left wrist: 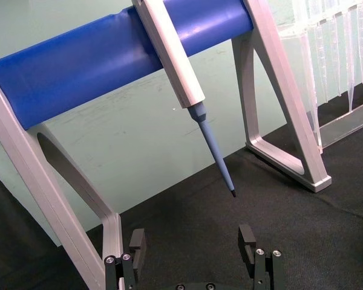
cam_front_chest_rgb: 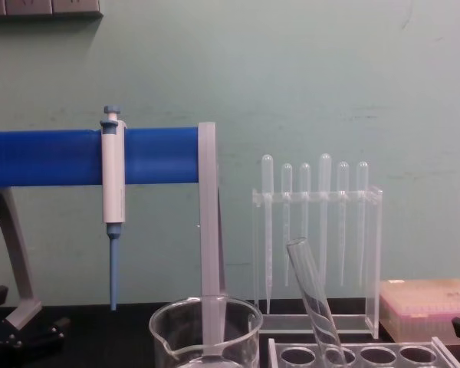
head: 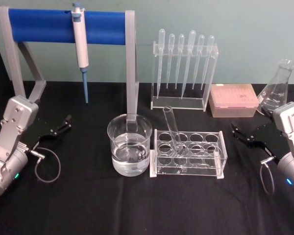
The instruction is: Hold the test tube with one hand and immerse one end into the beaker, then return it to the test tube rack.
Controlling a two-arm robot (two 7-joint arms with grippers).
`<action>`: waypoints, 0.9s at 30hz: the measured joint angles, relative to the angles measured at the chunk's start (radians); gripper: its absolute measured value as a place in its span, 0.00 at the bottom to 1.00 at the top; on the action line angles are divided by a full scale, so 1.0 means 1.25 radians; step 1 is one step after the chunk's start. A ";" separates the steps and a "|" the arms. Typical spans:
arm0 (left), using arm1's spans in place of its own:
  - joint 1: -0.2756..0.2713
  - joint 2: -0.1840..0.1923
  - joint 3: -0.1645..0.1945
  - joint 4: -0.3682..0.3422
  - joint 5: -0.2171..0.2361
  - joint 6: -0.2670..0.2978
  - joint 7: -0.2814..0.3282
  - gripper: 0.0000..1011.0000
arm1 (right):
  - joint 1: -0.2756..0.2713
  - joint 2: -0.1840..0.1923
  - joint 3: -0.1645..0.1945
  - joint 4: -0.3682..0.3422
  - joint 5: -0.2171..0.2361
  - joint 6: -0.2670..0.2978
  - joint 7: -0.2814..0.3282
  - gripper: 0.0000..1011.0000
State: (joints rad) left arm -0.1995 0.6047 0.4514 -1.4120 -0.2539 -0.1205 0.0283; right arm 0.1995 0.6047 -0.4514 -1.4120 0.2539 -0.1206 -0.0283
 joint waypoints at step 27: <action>0.000 0.000 0.000 0.000 0.000 0.000 0.000 0.99 | -0.096 0.050 0.055 -0.130 0.015 0.029 0.001 0.99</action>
State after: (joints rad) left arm -0.1995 0.6047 0.4514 -1.4120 -0.2540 -0.1205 0.0283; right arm 0.0796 0.6668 -0.3831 -1.5745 0.2724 -0.0848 -0.0272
